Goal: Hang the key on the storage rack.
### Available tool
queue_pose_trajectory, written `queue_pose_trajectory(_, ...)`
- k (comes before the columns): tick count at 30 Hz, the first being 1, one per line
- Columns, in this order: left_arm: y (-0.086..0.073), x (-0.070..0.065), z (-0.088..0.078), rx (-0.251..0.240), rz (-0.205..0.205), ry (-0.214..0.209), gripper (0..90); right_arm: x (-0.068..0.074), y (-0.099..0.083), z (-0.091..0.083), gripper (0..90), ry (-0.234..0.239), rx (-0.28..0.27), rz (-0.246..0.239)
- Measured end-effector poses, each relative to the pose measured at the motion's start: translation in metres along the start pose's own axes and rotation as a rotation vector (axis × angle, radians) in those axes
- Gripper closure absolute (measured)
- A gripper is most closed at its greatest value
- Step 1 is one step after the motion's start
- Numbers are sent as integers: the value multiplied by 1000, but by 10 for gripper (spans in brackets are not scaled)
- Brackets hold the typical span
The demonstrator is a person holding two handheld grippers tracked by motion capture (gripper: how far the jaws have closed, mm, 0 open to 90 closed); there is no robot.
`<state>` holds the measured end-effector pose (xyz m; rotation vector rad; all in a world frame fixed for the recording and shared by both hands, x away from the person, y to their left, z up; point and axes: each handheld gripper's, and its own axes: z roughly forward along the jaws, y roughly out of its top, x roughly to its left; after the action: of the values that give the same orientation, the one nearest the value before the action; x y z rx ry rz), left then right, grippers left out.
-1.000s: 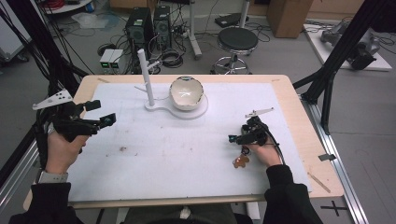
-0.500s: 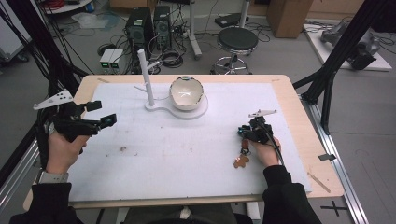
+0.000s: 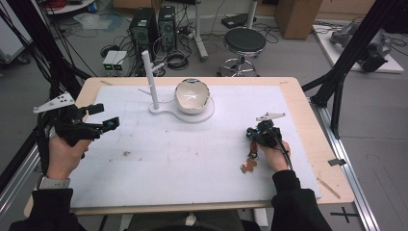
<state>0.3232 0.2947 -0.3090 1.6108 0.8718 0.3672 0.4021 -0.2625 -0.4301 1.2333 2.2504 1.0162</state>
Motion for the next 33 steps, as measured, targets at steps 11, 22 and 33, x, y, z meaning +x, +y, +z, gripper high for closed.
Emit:
queue_pose_trajectory(11, 0, 0, -1, -5, 3, 2, 17, 14, 45, -83, 849, 34, -303, -25)
queue_pose_trajectory(22, 1, 0, -4, -7, 3, 12, 17, 23, 66, -136, 848, 63, -415, -68)
queue_pose_trajectory(33, 0, -1, -5, 5, 11, 21, 17, 39, 81, -125, 849, 108, -401, -123)
